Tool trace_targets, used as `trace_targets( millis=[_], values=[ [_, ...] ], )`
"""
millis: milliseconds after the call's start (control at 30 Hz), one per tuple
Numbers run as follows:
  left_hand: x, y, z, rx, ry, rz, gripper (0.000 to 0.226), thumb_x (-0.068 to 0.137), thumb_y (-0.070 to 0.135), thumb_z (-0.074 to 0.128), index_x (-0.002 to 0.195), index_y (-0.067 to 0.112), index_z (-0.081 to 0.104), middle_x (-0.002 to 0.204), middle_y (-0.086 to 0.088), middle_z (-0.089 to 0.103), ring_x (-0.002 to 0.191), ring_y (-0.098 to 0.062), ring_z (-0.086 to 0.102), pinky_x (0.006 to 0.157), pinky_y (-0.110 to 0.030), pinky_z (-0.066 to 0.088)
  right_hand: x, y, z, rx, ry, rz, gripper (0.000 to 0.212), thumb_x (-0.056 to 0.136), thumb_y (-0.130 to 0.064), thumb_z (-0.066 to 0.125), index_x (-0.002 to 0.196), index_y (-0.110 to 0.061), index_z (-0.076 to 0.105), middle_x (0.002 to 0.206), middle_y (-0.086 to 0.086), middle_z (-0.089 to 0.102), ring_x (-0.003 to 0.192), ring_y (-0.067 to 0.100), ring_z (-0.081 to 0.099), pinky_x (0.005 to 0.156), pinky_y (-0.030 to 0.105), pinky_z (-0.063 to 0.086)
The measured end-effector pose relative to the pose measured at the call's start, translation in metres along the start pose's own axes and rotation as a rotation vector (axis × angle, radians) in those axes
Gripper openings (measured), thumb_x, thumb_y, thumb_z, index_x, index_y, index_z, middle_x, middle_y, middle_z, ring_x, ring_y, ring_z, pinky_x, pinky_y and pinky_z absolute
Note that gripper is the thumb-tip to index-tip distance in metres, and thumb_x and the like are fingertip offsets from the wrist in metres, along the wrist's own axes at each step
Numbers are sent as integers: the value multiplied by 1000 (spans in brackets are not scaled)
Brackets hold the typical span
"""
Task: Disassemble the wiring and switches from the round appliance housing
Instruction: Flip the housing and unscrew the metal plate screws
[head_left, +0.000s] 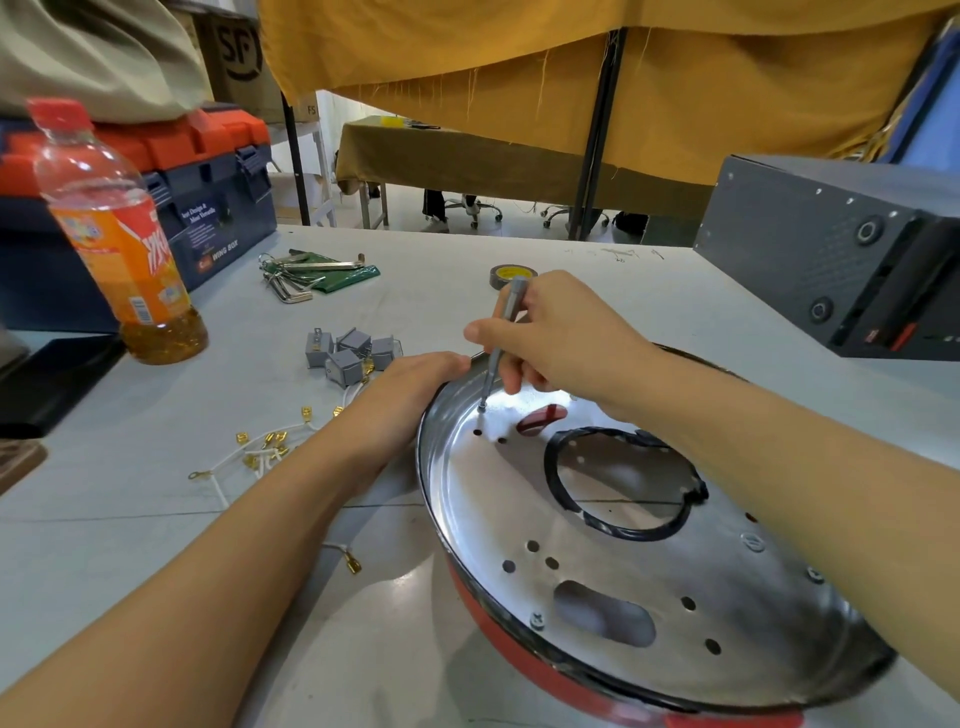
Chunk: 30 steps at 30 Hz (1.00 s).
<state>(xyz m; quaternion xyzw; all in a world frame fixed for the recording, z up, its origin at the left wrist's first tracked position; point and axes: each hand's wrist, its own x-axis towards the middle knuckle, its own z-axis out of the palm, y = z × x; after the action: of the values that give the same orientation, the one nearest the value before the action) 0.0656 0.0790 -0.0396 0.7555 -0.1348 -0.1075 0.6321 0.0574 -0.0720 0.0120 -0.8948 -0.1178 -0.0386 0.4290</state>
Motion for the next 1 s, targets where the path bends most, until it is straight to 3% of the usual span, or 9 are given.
trace_targets(
  millis=[167,333,567,667,800,1000],
  values=[
    [-1,1,1,-36,2,-5,25,93,25,44,91,7,61,77,-13,53,60,-14,48,53,-21,42,-3,0,-9,81,-70,-26,25,91,-19,63,70,-7,58,49,4,63,36,7,46,40,15,39],
    [0,0,1,3,36,1,36,93,25,45,99,-8,58,82,-13,59,69,-17,52,67,-31,41,-2,-2,-17,-43,-200,-85,26,96,-23,55,74,-9,60,53,0,61,49,9,47,51,17,41],
    [0,0,-1,46,12,20,37,93,28,44,95,-7,57,83,-14,58,73,-19,51,74,-36,39,-3,1,-26,-21,-292,-63,22,96,-21,54,77,-16,63,62,1,59,54,2,49,53,12,41],
    [0,0,-1,65,18,25,36,93,27,44,94,-6,58,82,-13,58,71,-18,51,73,-37,39,-3,1,-23,-1,-266,-44,25,97,-23,52,80,-11,66,60,0,57,52,1,49,52,10,40],
    [0,1,-1,67,-1,38,36,93,27,43,94,-6,58,82,-14,58,71,-18,52,73,-36,40,-1,0,-12,-44,-150,-56,45,99,-38,44,87,-2,69,52,-4,56,47,2,48,50,7,39],
    [-1,0,-1,36,14,17,32,93,26,45,86,0,63,77,-9,60,67,-16,53,69,-33,41,-3,-3,-10,-67,-141,-43,35,101,-27,43,80,-9,64,41,-6,51,39,5,42,44,10,38]
  ],
)
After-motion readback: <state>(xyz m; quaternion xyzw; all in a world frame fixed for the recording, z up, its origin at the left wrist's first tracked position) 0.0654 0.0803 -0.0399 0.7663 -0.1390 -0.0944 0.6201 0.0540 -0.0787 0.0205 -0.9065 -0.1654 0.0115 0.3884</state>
